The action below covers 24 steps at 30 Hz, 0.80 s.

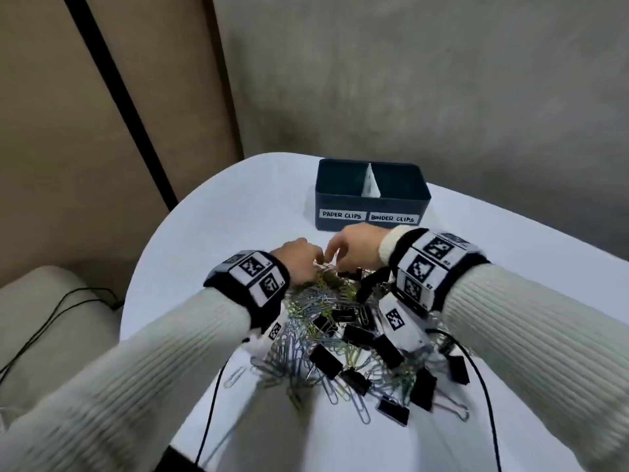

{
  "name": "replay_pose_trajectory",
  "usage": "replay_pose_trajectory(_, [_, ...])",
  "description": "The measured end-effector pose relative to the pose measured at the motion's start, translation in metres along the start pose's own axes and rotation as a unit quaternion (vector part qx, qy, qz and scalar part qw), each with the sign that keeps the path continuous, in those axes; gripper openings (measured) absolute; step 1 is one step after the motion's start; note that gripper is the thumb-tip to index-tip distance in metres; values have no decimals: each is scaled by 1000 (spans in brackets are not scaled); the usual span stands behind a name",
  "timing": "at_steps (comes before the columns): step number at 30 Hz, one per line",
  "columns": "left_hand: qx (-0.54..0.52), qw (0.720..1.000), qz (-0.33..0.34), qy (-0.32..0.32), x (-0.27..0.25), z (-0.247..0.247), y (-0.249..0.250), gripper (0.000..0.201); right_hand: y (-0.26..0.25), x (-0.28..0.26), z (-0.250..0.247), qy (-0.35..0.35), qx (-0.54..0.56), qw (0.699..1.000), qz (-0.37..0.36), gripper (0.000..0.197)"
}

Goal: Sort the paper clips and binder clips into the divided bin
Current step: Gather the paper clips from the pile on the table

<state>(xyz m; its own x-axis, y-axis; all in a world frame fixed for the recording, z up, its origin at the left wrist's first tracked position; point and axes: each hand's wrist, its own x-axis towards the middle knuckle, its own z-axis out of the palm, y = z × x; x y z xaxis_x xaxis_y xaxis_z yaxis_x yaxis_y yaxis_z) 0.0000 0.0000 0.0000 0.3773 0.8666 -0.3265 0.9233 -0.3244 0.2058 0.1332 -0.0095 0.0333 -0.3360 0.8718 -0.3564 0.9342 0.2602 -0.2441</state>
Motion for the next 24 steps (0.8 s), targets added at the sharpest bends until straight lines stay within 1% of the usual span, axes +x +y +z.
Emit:
replay_pose_trajectory(2, [33, 999, -7, -1, 14, 4, -6, 46, 1, 21, 5, 23, -28, 999, 5, 33])
replay_pose_trajectory(4, [54, 998, 0, -13, 19, 9, -10, 48, 3, 35, 14, 47, -57, 997, 11, 34])
replay_pose_trajectory(7, [37, 999, 21, -35, 14, 13, -11, 40, -1, 38, 26, 49, -59, 997, 8, 32])
replay_pose_trajectory(9, [16, 999, 21, -41, 3, 15, -13, 41, -7, 31, 35, 40, -68, 997, 0, 31])
replay_pose_trajectory(11, [-11, 998, 8, -60, -8, 16, -16, 54, -11, 23, 42, 29, -93, 995, 1, 32])
replay_pose_trajectory(13, [-2, 996, -7, -87, -15, 17, -20, 71, -10, 17, 44, 16, -122, 992, 13, 33])
replay_pose_trajectory(14, [14, 995, -15, -93, -17, 18, -21, 77, -9, 14, 43, 13, -134, 991, 20, 34])
replay_pose_trajectory(16, [26, 995, -27, -97, -20, 17, -22, 81, -7, 13, 40, 12, -146, 989, 19, 35])
replay_pose_trajectory(18, [2, 995, -27, -95, -22, 19, -21, 79, -9, 15, 40, -5, -132, 991, 8, 45])
replay_pose_trajectory(20, [-36, 995, -27, -88, -20, 21, -21, 70, -14, 18, 43, -33, -131, 991, 0, 58])
replay_pose_trajectory(22, [-84, 992, -32, -86, -18, 23, -22, 59, -20, 21, 46, -43, -160, 986, -7, 59])
replay_pose_trajectory(24, [-94, 993, -31, -68, -17, 23, -24, 52, -23, 23, 48, -30, -187, 982, -16, 55])
